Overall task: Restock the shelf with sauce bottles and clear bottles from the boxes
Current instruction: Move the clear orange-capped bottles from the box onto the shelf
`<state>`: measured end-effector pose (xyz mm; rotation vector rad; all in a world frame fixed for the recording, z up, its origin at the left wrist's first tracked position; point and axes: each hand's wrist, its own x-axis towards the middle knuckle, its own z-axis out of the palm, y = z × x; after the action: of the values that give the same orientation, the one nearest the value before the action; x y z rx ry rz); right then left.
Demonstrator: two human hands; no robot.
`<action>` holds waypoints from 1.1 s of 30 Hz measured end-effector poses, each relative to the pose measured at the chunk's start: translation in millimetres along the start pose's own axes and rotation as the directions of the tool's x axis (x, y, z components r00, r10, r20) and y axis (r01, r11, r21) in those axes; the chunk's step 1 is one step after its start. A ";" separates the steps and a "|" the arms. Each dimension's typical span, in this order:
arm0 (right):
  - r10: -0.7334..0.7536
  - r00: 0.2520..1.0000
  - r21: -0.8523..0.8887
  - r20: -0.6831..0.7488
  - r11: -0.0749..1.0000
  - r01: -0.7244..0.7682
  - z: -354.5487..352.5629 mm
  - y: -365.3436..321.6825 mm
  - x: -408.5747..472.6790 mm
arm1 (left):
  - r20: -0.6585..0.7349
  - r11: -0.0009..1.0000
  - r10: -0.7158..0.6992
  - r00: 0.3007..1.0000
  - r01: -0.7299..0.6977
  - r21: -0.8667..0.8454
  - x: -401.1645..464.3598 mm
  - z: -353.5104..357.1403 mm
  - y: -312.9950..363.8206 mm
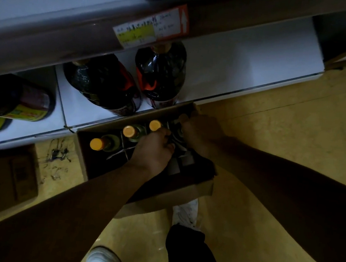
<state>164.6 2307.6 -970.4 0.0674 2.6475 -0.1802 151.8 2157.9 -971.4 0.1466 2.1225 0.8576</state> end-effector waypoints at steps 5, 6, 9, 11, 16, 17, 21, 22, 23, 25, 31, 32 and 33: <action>-0.027 0.999 0.006 -0.042 1.000 0.028 -27.2 1.2 -23.7 | -0.024 0.993 0.075 0.997 -0.073 0.093 -20.0 -13.0 17.6; -0.043 0.997 -0.035 -0.069 0.999 0.041 -34.1 0.5 -27.4 | -0.010 0.996 0.064 0.998 -0.063 0.070 -23.6 -15.5 20.0; -0.030 0.993 -0.064 -0.115 0.998 0.023 -62.5 -5.7 -44.9 | 0.019 0.999 0.046 0.999 -0.046 -0.001 -35.4 -22.5 28.0; -0.009 0.989 -0.032 -0.146 0.999 0.004 -81.7 -7.2 -55.6 | 0.019 0.997 0.055 0.998 -0.054 -0.047 -45.3 -28.4 34.6; -0.046 0.984 -0.032 -0.175 0.999 0.041 -137.5 -13.7 -91.6 | 0.045 0.985 0.166 0.985 -0.164 -0.051 -71.2 -50.7 59.8; -0.056 0.984 -0.028 -0.169 0.998 0.053 -150.5 -16.0 -100.5 | 0.047 0.978 0.207 0.977 -0.205 -0.039 -77.4 -56.5 66.0; -0.068 0.986 -0.029 -0.154 0.997 0.065 -203.4 -28.8 -133.7 | 0.057 0.937 0.348 0.936 -0.349 0.013 -103.6 -81.2 92.8; -0.068 0.986 -0.021 -0.153 0.998 0.066 -217.2 -31.9 -141.3 | 0.061 0.930 0.366 0.929 -0.367 0.015 -110.6 -87.8 100.5; -0.067 0.987 -0.005 -0.145 0.998 0.067 -227.6 -33.5 -147.1 | 0.069 0.928 0.372 0.926 -0.373 0.014 -115.6 -91.7 105.8; -0.071 0.985 0.017 -0.154 0.997 0.075 -255.9 -39.4 -163.0 | 0.086 0.916 0.399 0.913 -0.401 0.004 -131.2 -105.5 120.7; -0.108 0.967 0.025 -0.233 0.993 0.117 -334.0 -59.6 -204.9 | 0.118 0.869 0.490 0.863 -0.494 0.005 -181.6 -146.7 160.5; -0.112 0.965 0.020 -0.238 0.993 0.120 -346.3 -63.0 -212.1 | 0.112 0.855 0.514 0.851 -0.519 0.017 -191.3 -152.9 166.9; -0.118 0.961 0.007 -0.252 0.992 0.124 -360.8 -67.4 -220.4 | 0.103 0.837 0.541 0.834 -0.546 0.027 -201.6 -160.8 173.9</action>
<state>186.5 2287.7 -543.3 -0.0691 2.9048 -0.2581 134.3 2129.2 -662.2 0.8411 2.0405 1.0894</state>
